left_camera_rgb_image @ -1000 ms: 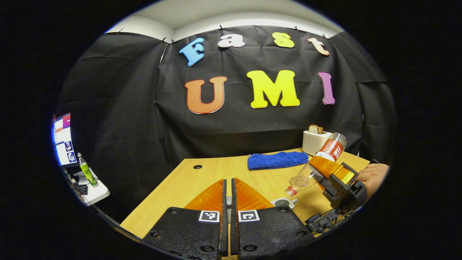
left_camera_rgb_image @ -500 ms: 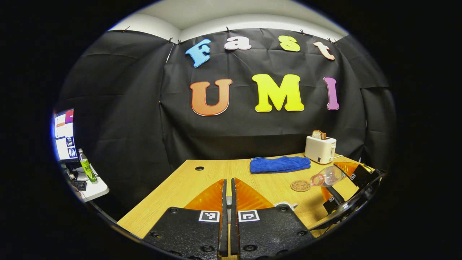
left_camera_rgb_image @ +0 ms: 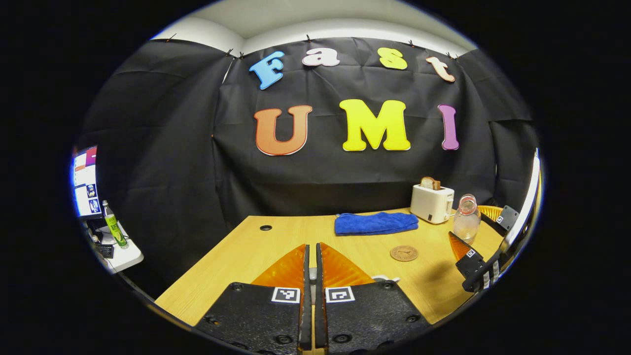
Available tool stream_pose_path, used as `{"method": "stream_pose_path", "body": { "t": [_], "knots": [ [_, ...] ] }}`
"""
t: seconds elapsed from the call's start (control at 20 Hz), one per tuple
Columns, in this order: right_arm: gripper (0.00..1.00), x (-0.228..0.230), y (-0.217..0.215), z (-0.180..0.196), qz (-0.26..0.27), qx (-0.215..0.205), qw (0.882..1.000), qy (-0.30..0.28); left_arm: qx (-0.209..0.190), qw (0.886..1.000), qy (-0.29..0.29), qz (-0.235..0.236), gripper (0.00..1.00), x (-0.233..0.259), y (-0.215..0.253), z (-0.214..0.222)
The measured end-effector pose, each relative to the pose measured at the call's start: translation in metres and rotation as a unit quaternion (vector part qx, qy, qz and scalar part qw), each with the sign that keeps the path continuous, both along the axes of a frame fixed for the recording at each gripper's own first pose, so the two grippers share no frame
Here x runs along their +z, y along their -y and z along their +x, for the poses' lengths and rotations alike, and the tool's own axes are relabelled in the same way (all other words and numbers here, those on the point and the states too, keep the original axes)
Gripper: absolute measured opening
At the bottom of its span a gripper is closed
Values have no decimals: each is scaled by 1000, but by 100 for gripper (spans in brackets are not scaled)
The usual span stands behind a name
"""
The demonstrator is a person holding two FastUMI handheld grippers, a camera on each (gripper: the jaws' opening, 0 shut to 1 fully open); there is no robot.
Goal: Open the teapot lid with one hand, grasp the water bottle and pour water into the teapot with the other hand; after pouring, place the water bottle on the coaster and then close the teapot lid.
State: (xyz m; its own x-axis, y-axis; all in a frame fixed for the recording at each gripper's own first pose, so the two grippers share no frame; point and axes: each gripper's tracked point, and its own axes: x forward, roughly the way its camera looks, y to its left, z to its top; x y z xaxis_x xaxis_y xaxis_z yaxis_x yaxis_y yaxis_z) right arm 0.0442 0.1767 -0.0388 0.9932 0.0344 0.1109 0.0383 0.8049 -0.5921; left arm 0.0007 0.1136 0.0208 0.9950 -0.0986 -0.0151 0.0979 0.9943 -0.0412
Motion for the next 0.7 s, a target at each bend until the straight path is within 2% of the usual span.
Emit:
{"method": "stream_pose_path", "body": {
  "t": [0.1, 0.2, 0.25, 0.35, 0.45, 0.65, 0.7],
  "knots": [
    [79, -1, 1, 10, 72, 13, 997, -16, -4, 1000, 5, 1, 5, 2, 2, -2],
    [79, -2, 3, 21, 139, 27, 989, -36, -6, 1000, 8, 4, 5, 3, 3, -3],
    [79, -3, 4, 31, 186, 36, 981, -49, -5, 1000, 7, 4, 5, 3, 3, -2],
    [79, -8, 1, 50, 241, 51, 966, -79, -3, 1000, 3, 3, 5, -1, 0, 0],
    [76, -13, -6, 69, 266, 66, 956, -107, 2, 1000, -3, 2, 5, -5, -4, 3],
    [78, -18, -17, 108, 281, 78, 948, -129, 5, 1000, -8, 1, 5, -10, -7, 9],
    [76, -21, -22, 116, 283, 80, 946, -135, 5, 1000, -13, 0, 5, -14, -8, 11]
  ]
}}
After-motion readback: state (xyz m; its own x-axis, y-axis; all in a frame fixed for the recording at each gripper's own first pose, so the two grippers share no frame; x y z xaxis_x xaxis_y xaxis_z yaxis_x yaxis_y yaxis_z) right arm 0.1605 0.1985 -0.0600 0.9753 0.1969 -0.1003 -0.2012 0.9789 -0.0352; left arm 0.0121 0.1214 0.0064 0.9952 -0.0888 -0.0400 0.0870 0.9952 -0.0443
